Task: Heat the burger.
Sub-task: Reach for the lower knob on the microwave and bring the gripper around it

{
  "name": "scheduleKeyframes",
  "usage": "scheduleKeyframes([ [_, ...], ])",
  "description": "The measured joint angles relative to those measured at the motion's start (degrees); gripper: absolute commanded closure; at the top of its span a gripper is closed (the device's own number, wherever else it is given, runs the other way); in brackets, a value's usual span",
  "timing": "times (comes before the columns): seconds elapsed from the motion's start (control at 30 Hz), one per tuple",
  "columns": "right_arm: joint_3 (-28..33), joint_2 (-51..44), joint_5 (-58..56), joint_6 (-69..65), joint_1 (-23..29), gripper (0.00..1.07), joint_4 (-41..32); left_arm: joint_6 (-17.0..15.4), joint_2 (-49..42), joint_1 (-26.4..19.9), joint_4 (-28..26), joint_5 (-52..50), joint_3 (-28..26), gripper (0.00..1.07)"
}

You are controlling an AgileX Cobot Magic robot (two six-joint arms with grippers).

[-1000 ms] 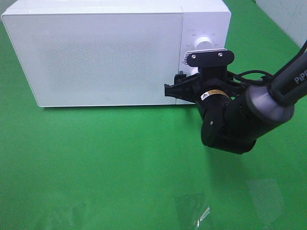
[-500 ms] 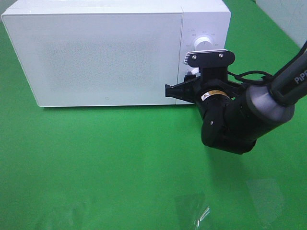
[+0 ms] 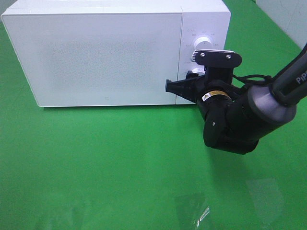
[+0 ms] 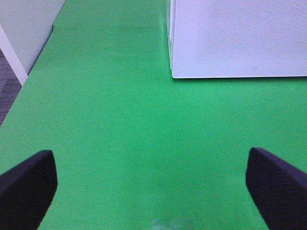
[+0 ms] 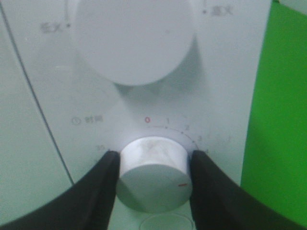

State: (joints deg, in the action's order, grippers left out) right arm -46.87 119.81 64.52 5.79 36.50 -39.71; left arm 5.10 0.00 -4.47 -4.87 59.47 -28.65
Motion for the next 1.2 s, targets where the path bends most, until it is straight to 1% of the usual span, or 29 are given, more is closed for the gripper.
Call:
scheduleKeyframes([
  [0.03, 0.0, 0.0, 0.0, 0.0, 0.0, 1.07, 0.0, 0.0, 0.0, 0.0, 0.0, 0.0, 0.0, 0.07],
  [0.1, 0.46, 0.0, 0.0, -17.36, -0.4, 1.07, 1.95, 0.0, 0.0, 0.0, 0.0, 0.0, 0.0, 0.07],
  [0.13, 0.46, 0.0, 0.0, -17.36, -0.4, 1.07, 1.95, 0.0, 0.0, 0.0, 0.0, 0.0, 0.0, 0.07],
  [0.17, 0.74, 0.0, 0.11, -26.36, -0.52, 1.07, 2.98, 0.0, 0.0, 0.0, 0.0, 0.0, 0.0, 0.07],
  [0.2, 0.74, 0.0, 0.11, -26.36, -0.52, 1.07, 2.98, 0.0, 0.0, 0.0, 0.0, 0.0, 0.0, 0.07],
  [0.23, 0.92, 0.0, 0.17, -34.84, -0.57, 1.07, 3.55, 0.0, 0.0, 0.0, 0.0, 0.0, 0.0, 0.07],
  [0.27, 0.92, 0.0, 0.17, -34.84, -0.57, 1.07, 3.55, 0.0, 0.0, 0.0, 0.0, 0.0, 0.0, 0.07],
  [0.3, 0.97, 0.0, 0.23, -43.66, -0.57, 1.07, 3.67, 0.0, 0.0, 0.0, 0.0, 0.0, 0.0, 0.07],
  [0.33, 0.97, 0.0, 0.23, -43.66, -0.57, 1.07, 3.67, 0.0, 0.0, 0.0, 0.0, 0.0, 0.0, 0.07],
  [0.37, 0.97, 0.0, 0.29, -52.43, -0.57, 1.07, 3.78, 0.0, 0.0, 0.0, 0.0, 0.0, 0.0, 0.07],
  [0.4, 0.97, 0.0, 0.29, -52.43, -0.57, 1.07, 3.78, 0.0, 0.0, 0.0, 0.0, 0.0, 0.0, 0.07],
  [0.43, 1.03, 0.0, 0.4, -59.59, -0.57, 1.07, 3.84, 0.0, 0.0, 0.0, 0.0, 0.0, 0.0, 0.07],
  [0.47, 1.03, 0.0, 0.4, -59.59, -0.57, 1.07, 3.84, 0.0, 0.0, 0.0, 0.0, 0.0, 0.0, 0.07],
  [0.53, 1.03, 0.0, 0.57, -75.34, -0.52, 1.07, 3.67, 0.0, 0.0, 0.0, 0.0, 0.0, 0.0, 0.07],
  [0.63, 1.03, 0.0, 0.74, -78.72, -0.52, 1.07, 3.5, 0.0, 0.0, 0.0, 0.0, 0.0, 0.0, 0.07],
  [0.67, 1.03, 0.0, 0.92, -84.11, -0.52, 1.07, 3.15, 0.0, 0.0, 0.0, 0.0, 0.0, 0.0, 0.07],
  [0.7, 1.03, 0.0, 0.92, -84.11, -0.52, 1.07, 3.15, 0.0, 0.0, 0.0, 0.0, 0.0, 0.0, 0.07],
  [0.73, 1.03, 0.0, 0.97, -88.12, -0.46, 1.07, 2.92, 0.0, 0.0, 0.0, 0.0, 0.0, 0.0, 0.07],
  [0.8, 1.03, 0.0, 1.03, -90.53, -0.46, 1.07, 2.81, 0.0, 0.0, 0.0, 0.0, 0.0, 0.0, 0.07],
  [1.2, 1.03, 0.0, 1.03, -91.39, -0.46, 1.07, 2.81, 0.0, 0.0, 0.0, 0.0, 0.0, 0.0, 0.07],
])
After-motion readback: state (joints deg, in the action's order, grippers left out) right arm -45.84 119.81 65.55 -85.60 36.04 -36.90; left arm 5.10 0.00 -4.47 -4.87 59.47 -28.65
